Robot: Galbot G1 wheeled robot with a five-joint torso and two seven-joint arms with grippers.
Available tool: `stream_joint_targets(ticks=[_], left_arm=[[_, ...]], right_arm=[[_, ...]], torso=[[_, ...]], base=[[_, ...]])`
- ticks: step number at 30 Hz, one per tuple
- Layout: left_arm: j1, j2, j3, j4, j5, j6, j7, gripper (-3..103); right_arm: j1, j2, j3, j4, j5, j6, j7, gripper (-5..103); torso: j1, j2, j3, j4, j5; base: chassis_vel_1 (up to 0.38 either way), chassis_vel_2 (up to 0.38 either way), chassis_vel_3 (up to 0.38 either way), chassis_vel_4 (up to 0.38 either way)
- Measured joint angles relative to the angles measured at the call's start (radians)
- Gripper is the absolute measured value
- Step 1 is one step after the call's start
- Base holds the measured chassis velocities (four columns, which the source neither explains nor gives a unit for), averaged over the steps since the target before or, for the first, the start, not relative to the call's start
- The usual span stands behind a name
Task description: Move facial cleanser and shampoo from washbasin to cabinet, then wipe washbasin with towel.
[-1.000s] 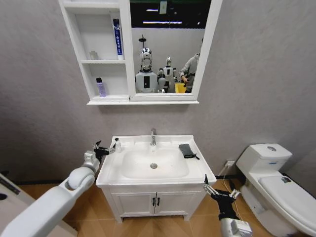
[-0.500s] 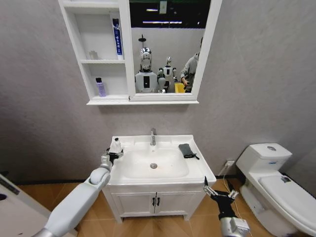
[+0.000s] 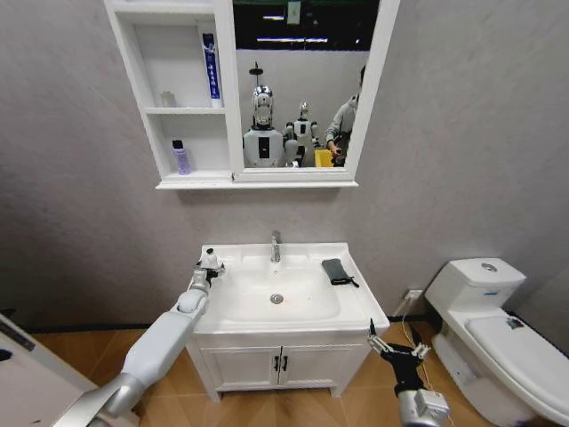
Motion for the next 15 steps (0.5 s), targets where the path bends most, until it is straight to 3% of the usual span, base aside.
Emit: stream_joint_targets(ticks=[5,8,12,15], left_arm=[[-0.012,-0.006,-0.003,0.02,0.002,-0.016,0.027,93],[0.0,0.004,-0.007,0.017,-0.004,-0.024,0.04,77],[0.007,0.012,-0.011,0.014,-0.008,-0.026,0.04,66],[0.008,0.015,-0.014,0.014,-0.013,-0.031,0.042,50]], right_arm=[[0.004,0.002,-0.001,-0.002,0.0,-0.001,0.001,100],[0.002,0.004,-0.001,-0.003,0.0,-0.001,0.001,100],[0.002,0.004,0.0,-0.001,0.0,-0.001,0.001,100],[0.002,0.003,-0.001,0.002,0.0,-0.001,0.002,100]], torso=[[0.0,0.0,0.0,0.0002,0.0],[0.0,0.0,0.0,0.0002,-0.0001],[0.0,0.0,0.0,0.0003,-0.0001],[0.0,0.0,0.0,0.0002,-0.0001]], base=[[0.0,0.0,0.0,0.0],[0.0,0.0,0.0,0.0],[0.0,0.0,0.0,0.0],[0.0,0.0,0.0,0.0]])
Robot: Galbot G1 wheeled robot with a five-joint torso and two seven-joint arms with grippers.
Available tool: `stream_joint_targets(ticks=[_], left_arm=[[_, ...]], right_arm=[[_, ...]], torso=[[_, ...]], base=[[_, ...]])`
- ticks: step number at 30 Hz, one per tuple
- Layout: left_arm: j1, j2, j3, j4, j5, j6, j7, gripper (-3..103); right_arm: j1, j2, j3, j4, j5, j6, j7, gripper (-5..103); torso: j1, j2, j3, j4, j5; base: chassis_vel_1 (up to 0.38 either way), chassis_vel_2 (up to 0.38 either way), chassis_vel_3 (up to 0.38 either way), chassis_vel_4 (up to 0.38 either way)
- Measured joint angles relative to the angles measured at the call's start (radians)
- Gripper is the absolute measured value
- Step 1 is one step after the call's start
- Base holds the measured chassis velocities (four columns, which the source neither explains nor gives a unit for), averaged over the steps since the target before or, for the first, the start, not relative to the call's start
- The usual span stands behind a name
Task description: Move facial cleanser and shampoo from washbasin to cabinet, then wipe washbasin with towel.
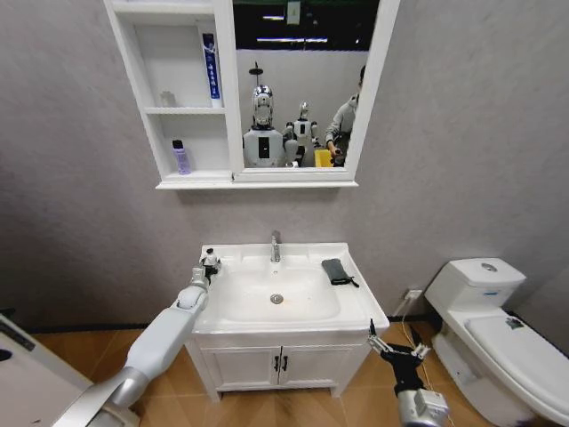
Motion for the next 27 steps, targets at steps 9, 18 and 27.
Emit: stream_joint_targets(ticks=[9,18,27], left_arm=[[0.001,0.019,0.001,-0.054,-0.022,-0.002,0.001,32],[0.079,0.267,-0.018,-0.5,-0.181,0.117,-0.085,32],[-0.035,0.486,-0.07,-0.843,-0.484,0.269,-0.203,32]], right_arm=[[-0.006,0.001,0.002,0.01,0.0,0.0,0.001,100],[-0.003,0.0,0.002,0.022,0.001,0.0,0.001,100],[0.008,0.0,-0.004,0.034,0.001,-0.002,-0.002,100]], torso=[[0.0,0.0,0.0,-0.0002,-0.0002],[0.0,0.0,0.0,0.0004,-0.0002],[0.0,0.0,0.0,0.0,0.0001]], base=[[0.0,0.0,0.0,0.0],[0.0,0.0,0.0,0.0],[0.0,0.0,0.0,0.0]])
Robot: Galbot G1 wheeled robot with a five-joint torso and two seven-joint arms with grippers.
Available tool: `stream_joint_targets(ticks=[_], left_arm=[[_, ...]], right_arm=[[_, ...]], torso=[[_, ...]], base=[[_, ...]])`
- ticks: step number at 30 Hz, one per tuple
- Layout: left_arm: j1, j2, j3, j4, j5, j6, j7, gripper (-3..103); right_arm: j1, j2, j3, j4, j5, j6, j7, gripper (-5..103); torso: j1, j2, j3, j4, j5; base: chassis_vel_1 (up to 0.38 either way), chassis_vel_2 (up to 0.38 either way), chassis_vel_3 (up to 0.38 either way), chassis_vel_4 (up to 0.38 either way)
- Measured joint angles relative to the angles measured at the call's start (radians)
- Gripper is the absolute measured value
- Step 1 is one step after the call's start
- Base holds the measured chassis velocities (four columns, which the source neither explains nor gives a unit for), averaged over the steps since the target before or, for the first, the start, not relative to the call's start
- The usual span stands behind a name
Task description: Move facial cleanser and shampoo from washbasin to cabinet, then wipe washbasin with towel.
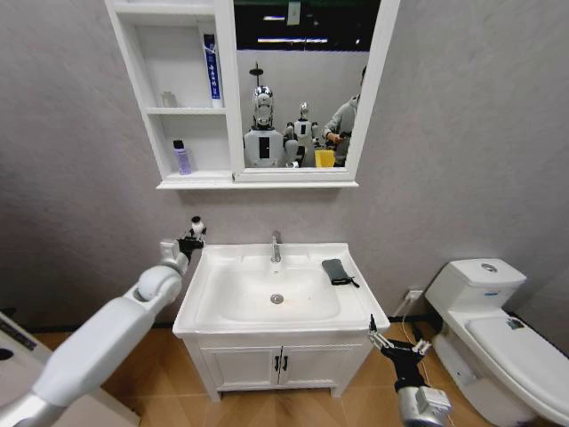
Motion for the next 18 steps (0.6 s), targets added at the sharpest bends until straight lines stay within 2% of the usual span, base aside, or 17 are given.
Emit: stream_joint_targets(ticks=[2,3,5,8,10,11,14,16,17,18], left_arm=[[-0.116,0.043,0.012,-0.05,-0.129,0.073,-0.028,32],[-0.116,0.043,0.012,-0.05,-0.129,0.073,-0.028,32],[-0.271,0.076,0.052,-0.06,-0.256,0.151,-0.038,32],[-0.334,0.084,0.076,-0.052,-0.294,0.179,-0.039,32],[-0.526,0.084,0.167,0.014,-0.369,0.258,-0.038,32],[-0.599,0.075,0.212,0.049,-0.393,0.28,-0.036,32],[-0.643,0.066,0.245,0.075,-0.408,0.29,-0.034,32],[-0.782,0.021,0.374,0.194,-0.444,0.314,-0.018,32],[-0.782,0.021,0.374,0.194,-0.444,0.314,-0.018,32],[-0.835,-0.008,0.433,0.25,-0.446,0.318,-0.012,32]], right_arm=[[-0.002,0.002,0.0,0.005,-0.002,0.0,-0.001,100],[-0.002,0.002,0.0,0.005,-0.002,0.0,-0.001,100],[-0.003,0.003,0.001,0.013,-0.003,0.002,-0.001,100],[-0.003,0.002,0.001,0.016,-0.003,0.003,-0.001,100],[-0.001,-0.001,0.004,0.022,-0.001,0.005,-0.001,100],[0.0,-0.003,0.005,0.023,0.001,0.006,-0.001,100],[0.001,-0.005,0.006,0.024,0.002,0.006,-0.001,100],[0.006,-0.007,0.007,0.025,0.007,0.009,-0.003,100],[0.006,-0.007,0.007,0.025,0.007,0.009,-0.003,100],[0.009,-0.007,0.007,0.025,0.008,0.01,-0.003,100]], torso=[[0.0,0.0,0.0,-0.0001,-0.0002],[0.0,0.0,0.0,-0.0001,-0.0002],[0.0,0.0,0.0,-0.0001,-0.0001],[0.0,0.0,0.0,-0.0002,-0.0002],[0.0,0.0,0.0,0.0001,-0.0005],[0.0,0.0,0.0,0.0002,-0.0001],[0.0,0.0,0.0,0.0,0.0002],[0.0,0.0,0.0,0.0,-0.0002],[0.0,0.0,0.0,0.0,-0.0002],[0.0,0.0,0.0,-0.0002,0.0001]], base=[[0.0,0.0,0.0,0.0],[0.0,0.0,0.0,0.0],[0.0,0.0,0.0,0.0],[0.0,0.0,0.0,0.0],[0.0,0.0,0.0,0.0],[0.0,0.0,0.0,0.0],[0.0,0.0,0.0,0.0],[0.0,0.0,0.0,0.0],[0.0,0.0,0.0,0.0],[0.0,0.0,0.0,0.0]])
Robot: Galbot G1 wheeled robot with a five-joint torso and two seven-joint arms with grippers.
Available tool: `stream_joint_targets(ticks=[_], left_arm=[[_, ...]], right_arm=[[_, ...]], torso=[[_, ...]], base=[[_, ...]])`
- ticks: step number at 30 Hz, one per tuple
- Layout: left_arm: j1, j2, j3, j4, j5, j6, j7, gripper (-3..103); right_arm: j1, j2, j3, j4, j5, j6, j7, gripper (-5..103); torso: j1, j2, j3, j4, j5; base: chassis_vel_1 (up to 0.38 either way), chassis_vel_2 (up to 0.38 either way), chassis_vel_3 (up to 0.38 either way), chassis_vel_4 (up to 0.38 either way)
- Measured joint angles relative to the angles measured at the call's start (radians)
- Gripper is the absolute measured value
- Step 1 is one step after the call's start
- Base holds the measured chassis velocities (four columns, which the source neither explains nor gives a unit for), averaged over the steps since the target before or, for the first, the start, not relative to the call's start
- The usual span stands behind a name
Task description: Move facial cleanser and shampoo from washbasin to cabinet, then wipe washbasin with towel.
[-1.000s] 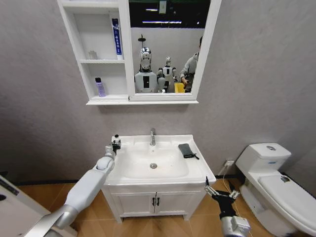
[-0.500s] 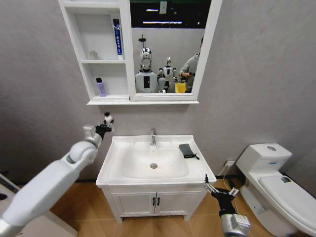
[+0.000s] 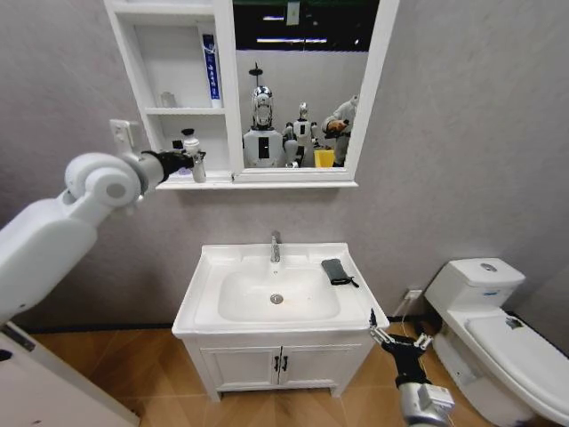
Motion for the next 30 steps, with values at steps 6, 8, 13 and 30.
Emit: stream_joint_targets(ticks=[6,8,13,30], left_arm=[[-0.071,-0.085,0.074,0.142,0.049,0.003,0.026,32],[-0.076,-0.104,0.082,0.178,0.073,0.002,0.041,32],[-0.111,-0.149,0.108,0.268,0.109,0.002,0.072,32],[-0.148,-0.306,0.127,0.512,0.179,-0.013,0.125,32]], right_arm=[[0.003,0.005,0.007,-0.004,0.007,0.012,-0.005,100],[0.005,0.007,0.013,-0.008,0.011,0.016,-0.007,100],[0.006,0.008,0.027,-0.019,0.021,0.024,-0.009,100],[0.013,0.017,0.035,-0.049,0.024,0.038,-0.012,100]], torso=[[0.0,0.0,0.0,0.0,-0.0001],[0.0,0.0,0.0,0.0001,-0.0002],[0.0,0.0,0.0,0.0004,-0.0002],[0.0,0.0,0.0,0.0003,-0.0003]], base=[[0.0,0.0,0.0,0.0],[0.0,0.0,0.0,0.0],[0.0,0.0,0.0,0.0],[0.0,0.0,0.0,0.0]])
